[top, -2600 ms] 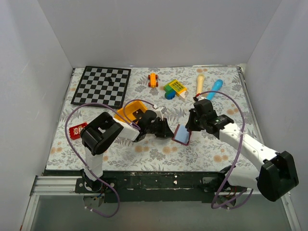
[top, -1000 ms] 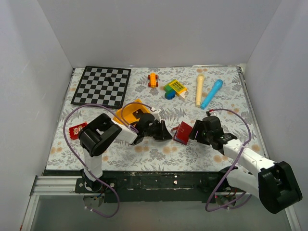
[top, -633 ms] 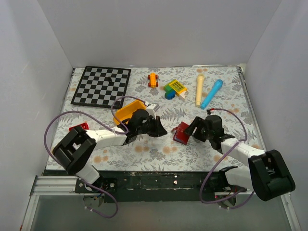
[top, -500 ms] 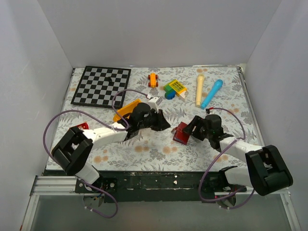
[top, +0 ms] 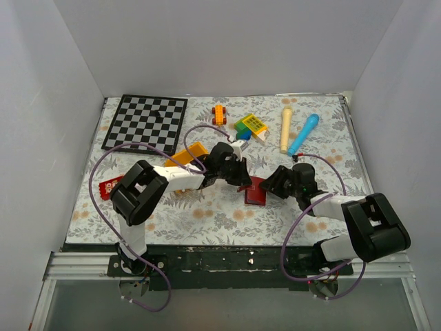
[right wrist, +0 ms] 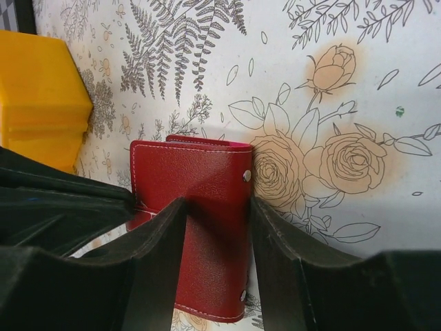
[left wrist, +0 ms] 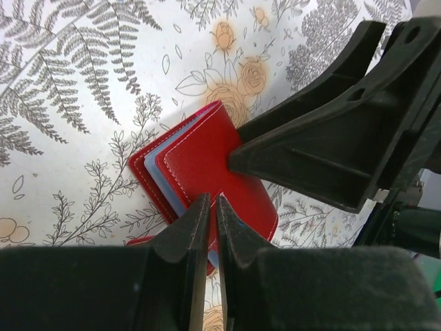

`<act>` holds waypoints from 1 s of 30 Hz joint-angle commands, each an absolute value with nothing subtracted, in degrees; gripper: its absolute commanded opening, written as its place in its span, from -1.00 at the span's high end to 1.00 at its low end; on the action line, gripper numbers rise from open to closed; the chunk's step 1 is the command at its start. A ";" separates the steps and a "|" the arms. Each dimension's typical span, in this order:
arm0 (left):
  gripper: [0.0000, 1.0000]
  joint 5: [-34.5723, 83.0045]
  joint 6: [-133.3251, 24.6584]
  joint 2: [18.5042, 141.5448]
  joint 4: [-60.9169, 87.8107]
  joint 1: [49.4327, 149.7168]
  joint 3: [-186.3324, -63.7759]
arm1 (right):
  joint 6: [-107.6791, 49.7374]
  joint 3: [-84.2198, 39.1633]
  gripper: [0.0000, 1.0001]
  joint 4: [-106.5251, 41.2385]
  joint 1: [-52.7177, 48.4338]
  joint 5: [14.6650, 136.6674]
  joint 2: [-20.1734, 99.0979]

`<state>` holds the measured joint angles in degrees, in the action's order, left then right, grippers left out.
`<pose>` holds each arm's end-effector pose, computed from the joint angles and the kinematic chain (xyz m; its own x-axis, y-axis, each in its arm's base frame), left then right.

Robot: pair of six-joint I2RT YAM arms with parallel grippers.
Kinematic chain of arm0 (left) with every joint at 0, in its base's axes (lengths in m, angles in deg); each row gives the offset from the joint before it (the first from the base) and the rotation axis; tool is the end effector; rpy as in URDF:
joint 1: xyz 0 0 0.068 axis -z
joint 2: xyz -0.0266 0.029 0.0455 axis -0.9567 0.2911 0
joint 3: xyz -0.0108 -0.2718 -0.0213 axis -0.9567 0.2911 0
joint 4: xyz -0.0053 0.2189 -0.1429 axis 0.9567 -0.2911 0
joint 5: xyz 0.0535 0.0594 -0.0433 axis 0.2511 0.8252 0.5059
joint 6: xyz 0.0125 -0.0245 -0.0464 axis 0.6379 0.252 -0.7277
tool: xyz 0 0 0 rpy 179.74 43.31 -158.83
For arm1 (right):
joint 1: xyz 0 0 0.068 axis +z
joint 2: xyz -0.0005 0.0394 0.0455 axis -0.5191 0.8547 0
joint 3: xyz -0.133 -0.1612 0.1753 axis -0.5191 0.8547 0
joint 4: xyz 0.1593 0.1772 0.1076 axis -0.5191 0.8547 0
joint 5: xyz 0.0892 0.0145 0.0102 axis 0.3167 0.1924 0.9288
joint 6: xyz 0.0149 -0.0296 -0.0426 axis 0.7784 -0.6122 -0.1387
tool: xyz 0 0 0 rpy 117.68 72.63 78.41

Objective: Put the credit cards into the card holder
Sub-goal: Close the card holder at the center of the board.

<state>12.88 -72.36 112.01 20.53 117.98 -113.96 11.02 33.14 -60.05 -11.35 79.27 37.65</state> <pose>0.2729 -0.2888 0.1648 -0.7938 0.1340 -0.5932 0.5317 0.6265 -0.5699 0.2227 0.0882 0.1343 -0.7021 0.5061 -0.5010 0.0336 0.7263 0.6866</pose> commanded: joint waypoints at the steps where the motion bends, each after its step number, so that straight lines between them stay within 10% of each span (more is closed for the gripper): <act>1: 0.85 10.33 -71.84 111.40 21.18 118.16 -114.59 | 10.80 35.44 -0.01 -56.79 -11.41 79.36 39.50; 18: 0.89 13.32 -73.69 115.62 21.71 118.43 -106.15 | 9.30 35.61 -0.33 -56.52 -12.02 83.58 40.47; 30: 0.91 13.58 -74.04 117.91 22.59 118.43 -106.50 | 9.65 35.09 0.19 -66.28 -12.02 94.04 45.92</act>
<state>10.89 -75.00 114.96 26.83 117.96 -107.60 10.56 33.84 -68.77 -12.46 90.09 43.79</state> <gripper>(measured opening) 0.049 0.461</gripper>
